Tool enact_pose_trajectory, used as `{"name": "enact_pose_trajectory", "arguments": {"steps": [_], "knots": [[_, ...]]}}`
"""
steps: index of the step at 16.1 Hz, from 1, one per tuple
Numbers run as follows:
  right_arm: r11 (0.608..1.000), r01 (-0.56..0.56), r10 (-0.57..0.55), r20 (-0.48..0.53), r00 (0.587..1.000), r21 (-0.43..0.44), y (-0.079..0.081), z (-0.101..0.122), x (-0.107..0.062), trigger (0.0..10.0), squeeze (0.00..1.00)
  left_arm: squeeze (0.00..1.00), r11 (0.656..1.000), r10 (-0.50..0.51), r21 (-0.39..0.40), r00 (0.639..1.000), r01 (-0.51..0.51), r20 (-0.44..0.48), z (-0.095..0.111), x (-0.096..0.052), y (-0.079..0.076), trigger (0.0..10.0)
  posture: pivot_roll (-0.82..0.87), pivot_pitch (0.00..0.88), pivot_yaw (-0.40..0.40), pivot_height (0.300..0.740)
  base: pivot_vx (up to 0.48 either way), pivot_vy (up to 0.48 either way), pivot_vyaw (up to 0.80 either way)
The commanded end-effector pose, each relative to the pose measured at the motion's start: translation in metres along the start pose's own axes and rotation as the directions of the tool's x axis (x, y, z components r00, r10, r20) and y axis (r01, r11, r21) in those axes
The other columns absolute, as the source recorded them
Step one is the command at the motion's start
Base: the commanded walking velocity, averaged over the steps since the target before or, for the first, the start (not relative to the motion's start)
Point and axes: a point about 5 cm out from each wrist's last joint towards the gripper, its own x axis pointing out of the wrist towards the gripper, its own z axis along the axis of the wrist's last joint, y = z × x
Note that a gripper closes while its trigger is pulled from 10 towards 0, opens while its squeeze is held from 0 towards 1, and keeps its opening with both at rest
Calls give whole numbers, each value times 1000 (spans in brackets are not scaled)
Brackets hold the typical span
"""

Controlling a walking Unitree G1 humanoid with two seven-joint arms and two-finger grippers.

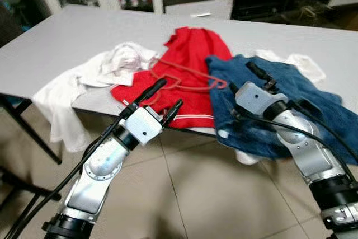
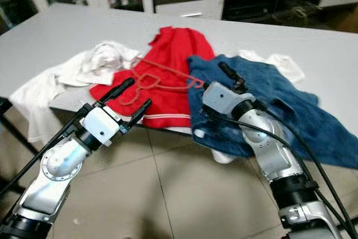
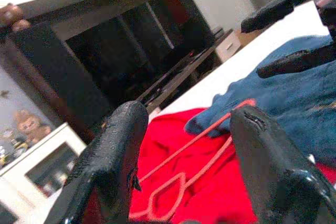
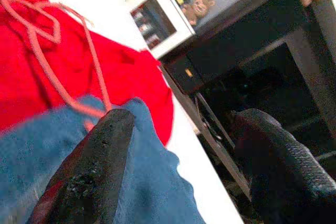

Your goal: Hang hanger

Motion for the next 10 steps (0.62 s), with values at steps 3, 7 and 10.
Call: {"name": "enact_pose_trajectory", "arguments": {"steps": [3,7,10], "knots": [[1000,-10,10,27,1000,10,0,5,1,10000,0,0,1000,0,13,1000,0,5,2,1,3,10000,-43,0,49,740,396,0,0],[1000,-11,11,31,999,13,1,6,2,10000,0,0,1000,-3,13,1000,3,6,2,1,3,10000,-44,0,51,740,438,0,0],[1000,-15,14,34,999,14,1,6,2,10000,0,0,1000,-2,11,1000,2,6,2,1,3,10000,-44,0,51,740,437,0,0]]}}
